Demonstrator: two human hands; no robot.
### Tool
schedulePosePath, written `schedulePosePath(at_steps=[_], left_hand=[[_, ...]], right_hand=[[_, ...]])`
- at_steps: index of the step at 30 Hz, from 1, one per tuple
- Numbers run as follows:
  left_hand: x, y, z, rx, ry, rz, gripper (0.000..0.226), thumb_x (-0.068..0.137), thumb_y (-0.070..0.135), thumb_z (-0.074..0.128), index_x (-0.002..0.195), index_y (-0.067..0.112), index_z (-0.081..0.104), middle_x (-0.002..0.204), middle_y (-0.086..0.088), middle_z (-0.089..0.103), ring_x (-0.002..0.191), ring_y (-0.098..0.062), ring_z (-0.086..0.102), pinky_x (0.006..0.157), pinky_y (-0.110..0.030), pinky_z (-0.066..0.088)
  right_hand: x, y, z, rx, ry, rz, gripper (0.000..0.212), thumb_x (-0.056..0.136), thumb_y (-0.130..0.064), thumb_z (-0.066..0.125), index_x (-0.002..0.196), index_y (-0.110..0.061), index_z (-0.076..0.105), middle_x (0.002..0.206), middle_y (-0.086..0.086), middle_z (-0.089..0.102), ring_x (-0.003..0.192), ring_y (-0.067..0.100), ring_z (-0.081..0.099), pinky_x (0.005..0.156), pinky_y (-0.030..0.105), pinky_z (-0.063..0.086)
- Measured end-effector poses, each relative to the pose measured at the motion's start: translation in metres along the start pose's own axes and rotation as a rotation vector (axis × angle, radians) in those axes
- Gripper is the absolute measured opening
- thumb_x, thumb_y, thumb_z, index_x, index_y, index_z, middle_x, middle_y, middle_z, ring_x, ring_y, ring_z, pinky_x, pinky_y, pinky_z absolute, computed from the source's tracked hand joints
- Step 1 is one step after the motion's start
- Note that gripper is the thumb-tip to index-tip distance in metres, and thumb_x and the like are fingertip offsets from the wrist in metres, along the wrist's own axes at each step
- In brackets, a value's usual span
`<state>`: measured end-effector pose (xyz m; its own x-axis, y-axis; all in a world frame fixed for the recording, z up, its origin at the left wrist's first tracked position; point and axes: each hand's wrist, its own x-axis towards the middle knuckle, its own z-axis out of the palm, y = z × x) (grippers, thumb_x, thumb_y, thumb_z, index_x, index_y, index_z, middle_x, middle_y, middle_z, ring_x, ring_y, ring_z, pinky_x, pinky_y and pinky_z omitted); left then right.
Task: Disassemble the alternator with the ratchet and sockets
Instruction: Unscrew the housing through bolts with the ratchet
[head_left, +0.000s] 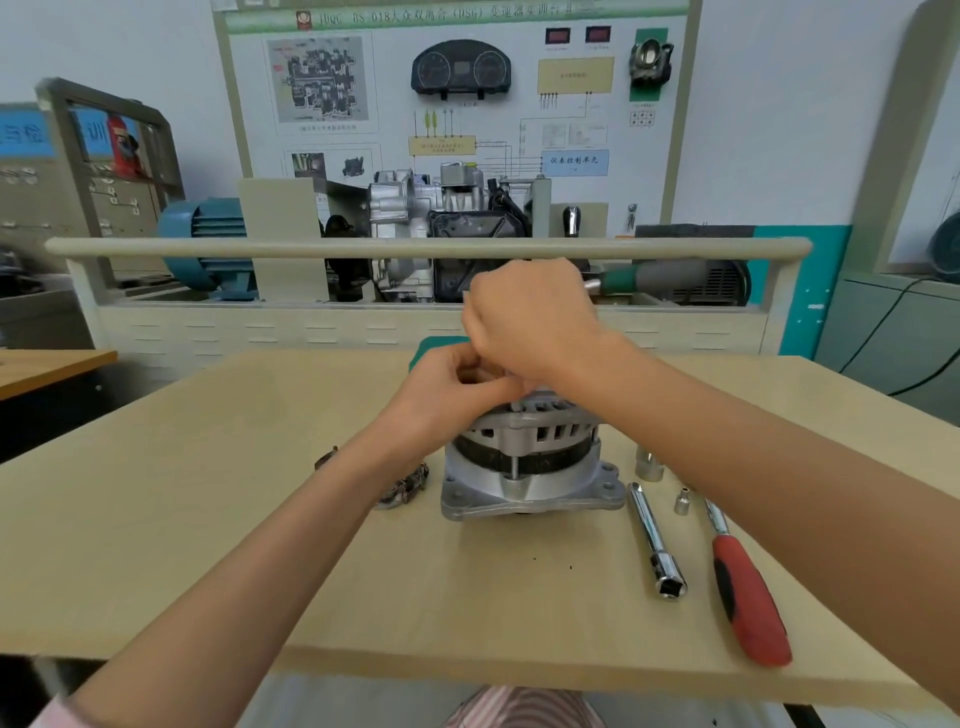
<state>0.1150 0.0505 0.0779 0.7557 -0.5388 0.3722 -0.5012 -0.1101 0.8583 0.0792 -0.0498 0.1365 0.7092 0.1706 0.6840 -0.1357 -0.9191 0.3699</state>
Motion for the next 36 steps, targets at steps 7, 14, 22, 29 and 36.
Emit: schedulePosePath(at_steps=[7, 14, 22, 29, 36], left_hand=[[-0.002, 0.001, 0.001, -0.026, -0.004, 0.005, 0.013, 0.078, 0.016, 0.075, 0.083, 0.004, 0.073, 0.081, -0.006, 0.074, 0.079, -0.013, 0.070, 0.084, -0.030, 0.056], [-0.002, 0.002, 0.014, 0.021, 0.110, 0.021, 0.012, 0.073, 0.019, 0.078, 0.077, 0.011, 0.070, 0.070, -0.007, 0.071, 0.067, -0.010, 0.064, 0.069, -0.028, 0.055], [0.000, 0.002, 0.002, -0.093, -0.003, -0.036, 0.014, 0.074, 0.014, 0.078, 0.087, 0.017, 0.074, 0.075, 0.007, 0.074, 0.074, -0.003, 0.070, 0.076, -0.016, 0.055], [-0.002, 0.004, 0.017, -0.024, 0.089, -0.014, 0.013, 0.075, 0.019, 0.078, 0.079, 0.015, 0.066, 0.064, 0.006, 0.063, 0.064, -0.005, 0.060, 0.066, -0.019, 0.051], [-0.007, 0.005, 0.009, -0.057, 0.025, -0.022, 0.010, 0.079, 0.018, 0.074, 0.088, 0.022, 0.073, 0.080, 0.009, 0.074, 0.081, -0.004, 0.069, 0.085, -0.022, 0.055]], right_hand=[[-0.008, 0.008, 0.003, 0.256, 0.022, 0.017, 0.028, 0.097, -0.025, 0.039, 0.071, -0.016, 0.040, 0.056, -0.004, 0.033, 0.056, 0.021, 0.039, 0.052, 0.029, 0.025], [-0.005, 0.004, -0.004, -0.041, -0.007, 0.167, 0.029, 0.093, -0.018, 0.041, 0.065, -0.014, 0.041, 0.054, 0.000, 0.034, 0.044, 0.018, 0.032, 0.045, 0.024, 0.024], [-0.016, 0.012, 0.010, 0.417, 0.103, 0.167, 0.034, 0.098, -0.028, 0.038, 0.067, -0.016, 0.043, 0.056, -0.006, 0.037, 0.058, 0.018, 0.042, 0.051, 0.030, 0.023], [-0.011, 0.010, 0.002, 0.001, 0.083, 0.187, 0.034, 0.095, -0.023, 0.038, 0.064, -0.010, 0.042, 0.054, 0.000, 0.038, 0.045, 0.019, 0.035, 0.044, 0.026, 0.016], [-0.020, 0.014, 0.007, 0.414, 0.095, 0.123, 0.029, 0.100, -0.024, 0.037, 0.076, -0.012, 0.048, 0.062, -0.001, 0.044, 0.056, 0.019, 0.044, 0.052, 0.034, 0.038]])
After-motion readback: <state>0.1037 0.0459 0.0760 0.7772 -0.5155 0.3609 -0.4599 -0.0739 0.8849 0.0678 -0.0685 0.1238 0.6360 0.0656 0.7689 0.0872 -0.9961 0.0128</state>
